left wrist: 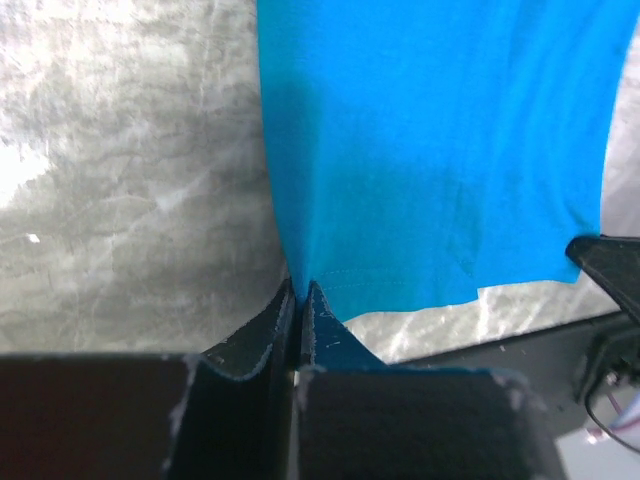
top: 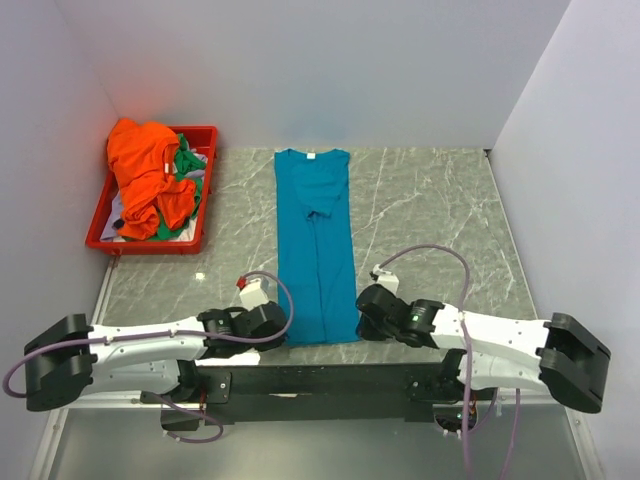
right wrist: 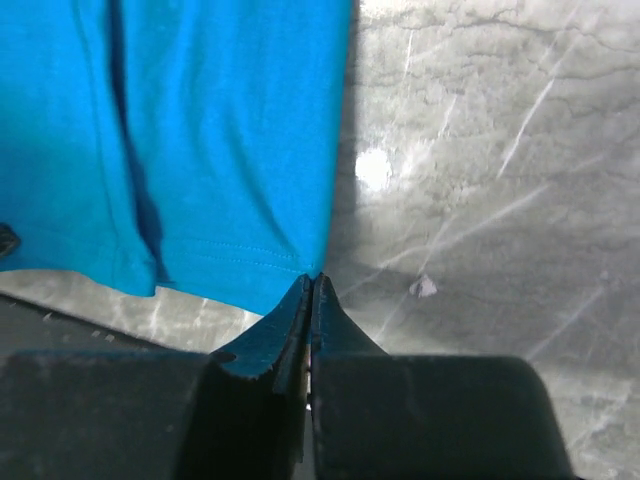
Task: Fold and stack the t-shirts
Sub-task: Fold the tshirt
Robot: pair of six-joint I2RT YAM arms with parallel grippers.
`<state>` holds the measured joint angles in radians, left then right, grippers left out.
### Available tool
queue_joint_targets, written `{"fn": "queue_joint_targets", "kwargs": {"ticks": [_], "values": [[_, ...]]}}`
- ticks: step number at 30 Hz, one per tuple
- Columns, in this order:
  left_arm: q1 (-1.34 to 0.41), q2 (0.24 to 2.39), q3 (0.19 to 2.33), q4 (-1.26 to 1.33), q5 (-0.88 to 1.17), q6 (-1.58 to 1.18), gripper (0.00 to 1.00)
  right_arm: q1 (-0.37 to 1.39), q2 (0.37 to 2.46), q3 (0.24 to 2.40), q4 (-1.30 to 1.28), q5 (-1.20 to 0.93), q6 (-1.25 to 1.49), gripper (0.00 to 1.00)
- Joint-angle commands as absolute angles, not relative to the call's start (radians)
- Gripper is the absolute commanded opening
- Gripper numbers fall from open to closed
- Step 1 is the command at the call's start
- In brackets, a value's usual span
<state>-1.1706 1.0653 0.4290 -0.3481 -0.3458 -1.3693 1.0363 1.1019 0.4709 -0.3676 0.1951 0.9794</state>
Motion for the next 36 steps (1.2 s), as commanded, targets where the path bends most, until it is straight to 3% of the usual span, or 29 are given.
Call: {"fn": "queue_joint_targets", "kwargs": {"ticks": [1, 12, 22, 27, 36], "values": [[-1.186, 1.010, 0.408, -0.393, -0.316, -1.384, 0.01, 1.043, 1.025, 0.437, -0.391, 0.213, 0.997, 0.00], [-1.201, 0.904, 0.272, -0.333, -0.238, -1.428, 0.01, 1.043, 0.934, 0.315, -0.330, 0.153, 1.043, 0.00], [-1.212, 0.833, 0.316, -0.365, -0.189, -1.384, 0.36, 1.045, 0.893, 0.324, -0.359, 0.137, 1.039, 0.00], [-1.210, 0.778, 0.370, -0.481, -0.228, -1.396, 0.37, 1.043, 0.836, 0.339, -0.402, 0.141, 1.037, 0.00], [-1.212, 0.798, 0.302, -0.430, -0.249, -1.448, 0.36, 1.046, 0.831, 0.321, -0.388, 0.123, 1.048, 0.00]]}}
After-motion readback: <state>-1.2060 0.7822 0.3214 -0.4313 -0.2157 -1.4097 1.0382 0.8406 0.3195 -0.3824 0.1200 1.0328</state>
